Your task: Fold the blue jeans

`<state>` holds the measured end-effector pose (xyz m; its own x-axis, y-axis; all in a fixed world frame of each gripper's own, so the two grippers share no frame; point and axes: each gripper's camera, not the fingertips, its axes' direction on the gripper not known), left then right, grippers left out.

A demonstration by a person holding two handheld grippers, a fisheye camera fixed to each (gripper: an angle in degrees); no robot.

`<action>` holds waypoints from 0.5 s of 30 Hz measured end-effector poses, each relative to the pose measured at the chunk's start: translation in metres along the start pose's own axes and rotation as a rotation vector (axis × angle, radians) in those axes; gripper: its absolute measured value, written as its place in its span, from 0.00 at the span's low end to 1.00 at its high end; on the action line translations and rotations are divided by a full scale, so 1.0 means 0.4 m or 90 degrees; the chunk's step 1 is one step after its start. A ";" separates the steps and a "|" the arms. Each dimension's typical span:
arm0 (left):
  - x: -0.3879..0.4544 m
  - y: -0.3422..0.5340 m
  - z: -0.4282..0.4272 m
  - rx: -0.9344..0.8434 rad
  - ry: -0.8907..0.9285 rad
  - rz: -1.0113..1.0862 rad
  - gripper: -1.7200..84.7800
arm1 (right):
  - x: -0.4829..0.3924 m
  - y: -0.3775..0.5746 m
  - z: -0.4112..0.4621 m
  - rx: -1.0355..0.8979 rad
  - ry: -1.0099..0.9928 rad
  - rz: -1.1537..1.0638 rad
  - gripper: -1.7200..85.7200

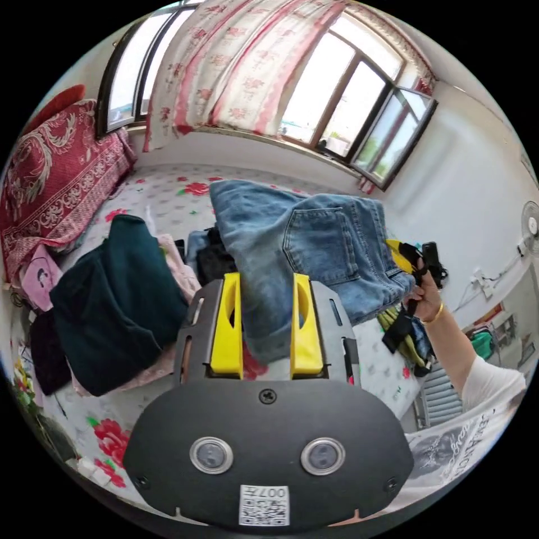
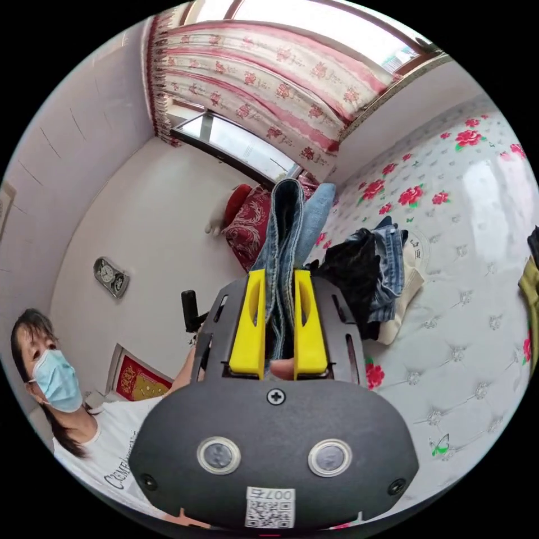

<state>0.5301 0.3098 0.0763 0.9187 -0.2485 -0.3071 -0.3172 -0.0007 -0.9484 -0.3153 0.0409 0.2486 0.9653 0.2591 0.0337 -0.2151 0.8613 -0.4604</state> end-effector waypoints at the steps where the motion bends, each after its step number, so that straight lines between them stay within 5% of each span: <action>1: -0.006 -0.009 0.022 -0.010 -0.029 -0.008 0.16 | 0.033 -0.042 0.064 0.018 0.023 0.024 0.11; 7: 0.053 0.198 0.289 -0.117 -0.117 0.024 0.13 | 0.259 0.106 0.359 -0.112 0.169 0.106 0.10; 15: 0.256 0.672 0.475 -0.370 -0.078 0.072 0.10 | 0.293 0.645 0.211 -0.248 0.306 0.110 0.12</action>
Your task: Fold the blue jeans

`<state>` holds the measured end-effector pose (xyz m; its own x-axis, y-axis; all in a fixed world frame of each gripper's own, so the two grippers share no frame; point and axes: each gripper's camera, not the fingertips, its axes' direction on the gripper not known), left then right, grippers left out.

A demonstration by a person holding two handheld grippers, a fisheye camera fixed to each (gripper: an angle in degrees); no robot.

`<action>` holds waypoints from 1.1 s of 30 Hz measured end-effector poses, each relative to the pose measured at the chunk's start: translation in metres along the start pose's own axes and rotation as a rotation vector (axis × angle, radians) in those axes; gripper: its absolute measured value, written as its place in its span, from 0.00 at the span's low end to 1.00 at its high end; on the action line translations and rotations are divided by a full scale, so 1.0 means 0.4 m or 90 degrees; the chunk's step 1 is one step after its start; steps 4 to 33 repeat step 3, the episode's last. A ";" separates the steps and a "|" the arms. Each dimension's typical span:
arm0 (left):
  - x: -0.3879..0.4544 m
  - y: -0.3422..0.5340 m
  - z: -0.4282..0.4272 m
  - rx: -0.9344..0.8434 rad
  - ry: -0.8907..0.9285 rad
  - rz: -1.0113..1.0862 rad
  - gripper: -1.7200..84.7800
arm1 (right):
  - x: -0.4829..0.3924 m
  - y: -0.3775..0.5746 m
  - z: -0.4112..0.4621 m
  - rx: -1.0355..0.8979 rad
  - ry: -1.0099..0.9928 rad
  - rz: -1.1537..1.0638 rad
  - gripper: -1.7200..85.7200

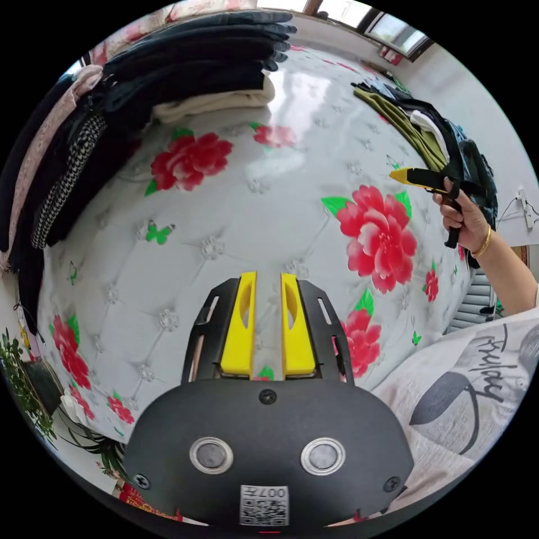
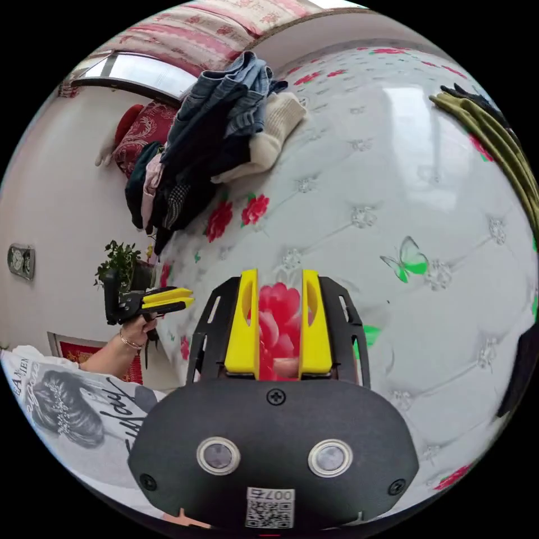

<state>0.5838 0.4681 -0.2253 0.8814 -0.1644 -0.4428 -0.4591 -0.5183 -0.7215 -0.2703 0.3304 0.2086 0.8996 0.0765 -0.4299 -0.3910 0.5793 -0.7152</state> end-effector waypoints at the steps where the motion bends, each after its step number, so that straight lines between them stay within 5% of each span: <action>1: 0.041 0.033 0.019 -0.027 0.003 0.007 0.10 | 0.024 0.084 -0.026 -0.010 0.057 0.010 0.12; 3: 0.110 0.079 0.038 -0.062 0.005 0.008 0.09 | 0.060 0.190 -0.085 -0.014 0.146 0.034 0.13; 33: 0.110 0.079 0.038 -0.062 0.005 0.008 0.09 | 0.060 0.190 -0.085 -0.014 0.146 0.034 0.13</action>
